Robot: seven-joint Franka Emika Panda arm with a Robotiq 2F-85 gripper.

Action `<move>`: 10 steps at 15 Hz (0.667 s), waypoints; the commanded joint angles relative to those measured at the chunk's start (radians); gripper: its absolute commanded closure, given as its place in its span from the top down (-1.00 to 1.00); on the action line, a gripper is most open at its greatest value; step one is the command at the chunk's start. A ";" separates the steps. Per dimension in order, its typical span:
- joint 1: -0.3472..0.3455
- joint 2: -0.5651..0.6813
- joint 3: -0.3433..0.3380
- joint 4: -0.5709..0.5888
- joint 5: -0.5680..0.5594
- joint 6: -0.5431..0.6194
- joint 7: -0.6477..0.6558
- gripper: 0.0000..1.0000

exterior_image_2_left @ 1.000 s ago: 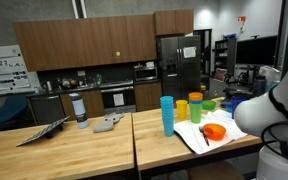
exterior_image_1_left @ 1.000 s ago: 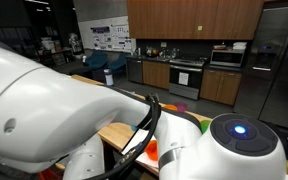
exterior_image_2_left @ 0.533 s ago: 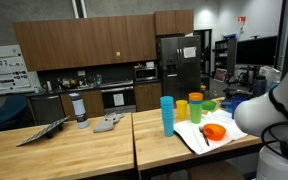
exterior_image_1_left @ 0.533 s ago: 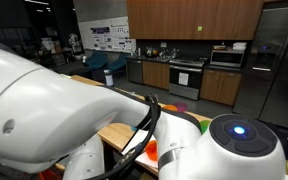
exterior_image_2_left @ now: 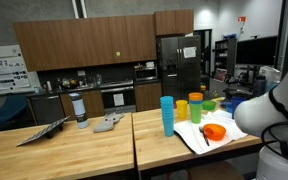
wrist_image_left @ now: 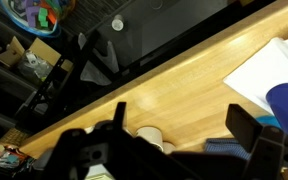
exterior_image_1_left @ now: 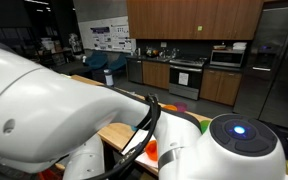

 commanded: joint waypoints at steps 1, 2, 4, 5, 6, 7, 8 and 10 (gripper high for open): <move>0.000 0.002 0.007 0.008 0.027 -0.025 -0.028 1.00; 0.008 -0.002 0.000 0.008 0.034 -0.026 -0.038 1.00; 0.020 -0.008 -0.010 0.001 0.046 -0.006 -0.060 1.00; 0.025 -0.006 -0.013 0.002 0.051 -0.005 -0.069 1.00; 0.027 -0.008 -0.014 0.000 0.054 -0.002 -0.074 1.00; 0.032 -0.008 -0.017 0.002 0.058 -0.003 -0.085 1.00; 0.034 -0.010 -0.017 0.000 0.060 -0.003 -0.088 1.00; 0.035 -0.008 -0.018 0.004 0.063 -0.015 -0.096 1.00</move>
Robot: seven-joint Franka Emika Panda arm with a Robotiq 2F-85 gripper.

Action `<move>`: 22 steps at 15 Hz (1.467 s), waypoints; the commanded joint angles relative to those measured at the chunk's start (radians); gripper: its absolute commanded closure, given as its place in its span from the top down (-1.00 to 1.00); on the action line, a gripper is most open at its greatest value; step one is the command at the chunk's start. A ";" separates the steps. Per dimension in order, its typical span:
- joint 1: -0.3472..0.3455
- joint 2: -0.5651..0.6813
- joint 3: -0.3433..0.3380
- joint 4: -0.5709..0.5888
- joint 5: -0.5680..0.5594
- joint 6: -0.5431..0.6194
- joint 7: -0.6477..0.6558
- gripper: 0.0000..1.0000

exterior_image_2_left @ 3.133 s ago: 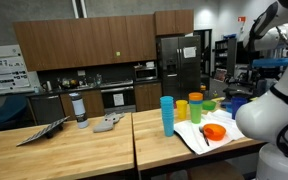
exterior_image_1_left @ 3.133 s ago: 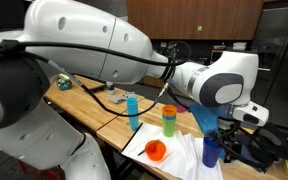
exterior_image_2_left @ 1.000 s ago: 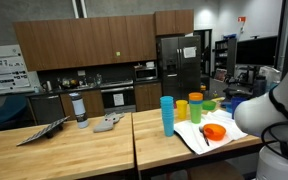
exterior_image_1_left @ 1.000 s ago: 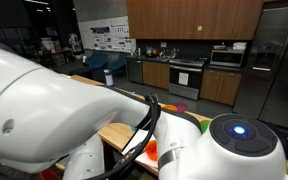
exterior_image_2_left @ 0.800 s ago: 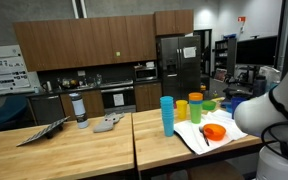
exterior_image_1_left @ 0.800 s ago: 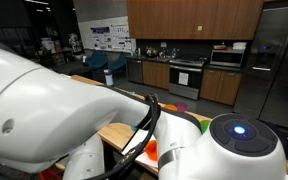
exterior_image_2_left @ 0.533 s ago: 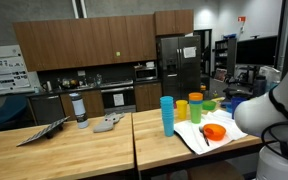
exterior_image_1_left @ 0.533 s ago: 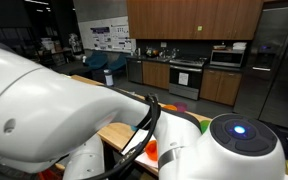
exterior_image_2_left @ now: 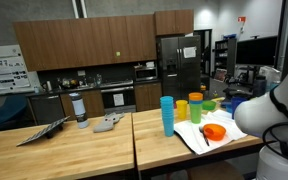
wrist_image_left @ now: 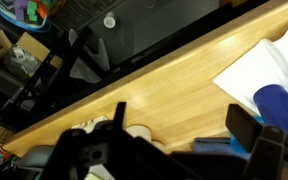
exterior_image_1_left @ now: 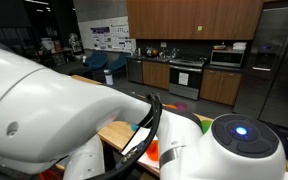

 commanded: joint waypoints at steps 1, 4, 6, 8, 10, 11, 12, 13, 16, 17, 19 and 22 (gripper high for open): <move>0.009 -0.006 -0.010 0.005 0.017 -0.003 -0.036 1.00; 0.001 0.000 -0.001 0.008 0.012 -0.002 -0.024 1.00; -0.012 0.003 0.009 0.005 0.006 0.000 -0.003 1.00; -0.031 -0.004 0.015 0.001 -0.002 -0.032 0.003 1.00; -0.019 0.001 0.008 0.001 0.008 -0.018 -0.010 1.00; -0.022 0.001 0.008 0.001 0.008 -0.020 -0.010 1.00; -0.022 0.001 0.008 0.001 0.008 -0.021 -0.010 1.00; -0.022 0.001 0.008 0.001 0.008 -0.021 -0.010 1.00; -0.022 0.001 0.009 0.001 0.008 -0.022 -0.010 1.00; -0.022 0.001 0.009 0.001 0.008 -0.022 -0.010 1.00; -0.022 0.001 0.009 0.001 0.008 -0.022 -0.010 1.00; -0.022 0.001 0.009 0.001 0.008 -0.023 -0.010 1.00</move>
